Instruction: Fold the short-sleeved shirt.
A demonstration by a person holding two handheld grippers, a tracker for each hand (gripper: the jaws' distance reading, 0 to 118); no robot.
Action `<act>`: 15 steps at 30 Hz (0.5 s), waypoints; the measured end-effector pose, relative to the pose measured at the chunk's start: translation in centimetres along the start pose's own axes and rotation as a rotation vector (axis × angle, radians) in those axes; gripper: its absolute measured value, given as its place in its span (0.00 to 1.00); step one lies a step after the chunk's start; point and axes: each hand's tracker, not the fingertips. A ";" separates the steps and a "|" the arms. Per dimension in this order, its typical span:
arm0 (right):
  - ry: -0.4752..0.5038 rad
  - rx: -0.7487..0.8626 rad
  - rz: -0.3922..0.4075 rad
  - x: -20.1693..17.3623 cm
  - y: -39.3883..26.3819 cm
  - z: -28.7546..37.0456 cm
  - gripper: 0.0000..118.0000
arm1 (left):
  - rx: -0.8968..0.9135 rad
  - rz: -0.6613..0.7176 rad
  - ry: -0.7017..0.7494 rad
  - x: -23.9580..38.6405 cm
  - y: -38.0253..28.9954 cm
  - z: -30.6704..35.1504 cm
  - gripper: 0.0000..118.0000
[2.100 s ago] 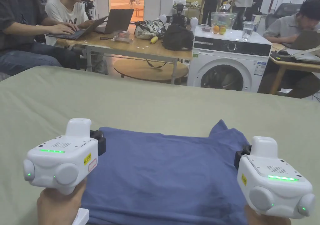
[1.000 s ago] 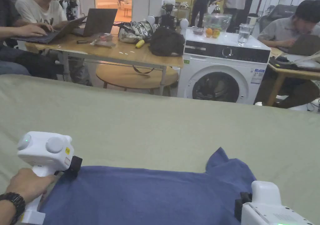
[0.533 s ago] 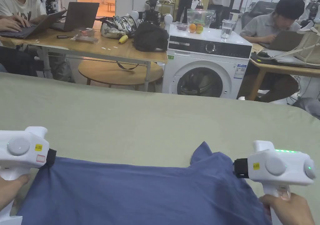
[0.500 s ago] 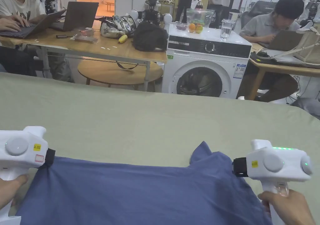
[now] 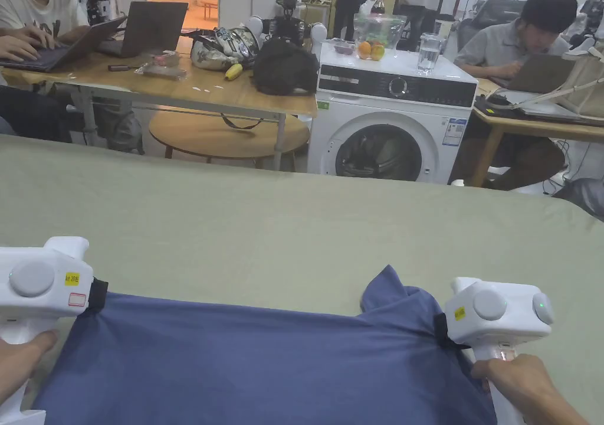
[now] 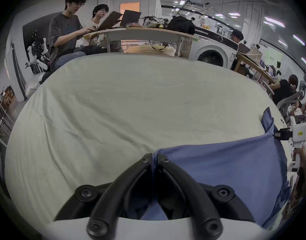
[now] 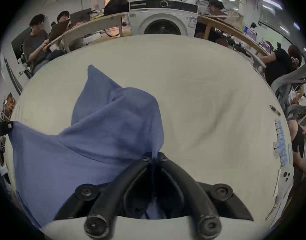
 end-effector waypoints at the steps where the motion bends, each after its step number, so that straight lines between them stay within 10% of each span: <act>1: 0.015 0.018 -0.004 0.3 -0.1 0.6 0.00 | 0.011 0.002 0.000 0.1 0.0 0.5 0.00; 15: -0.014 0.443 -0.036 0.2 0.3 18.4 0.00 | 0.213 0.018 -0.042 0.7 3.7 12.6 0.00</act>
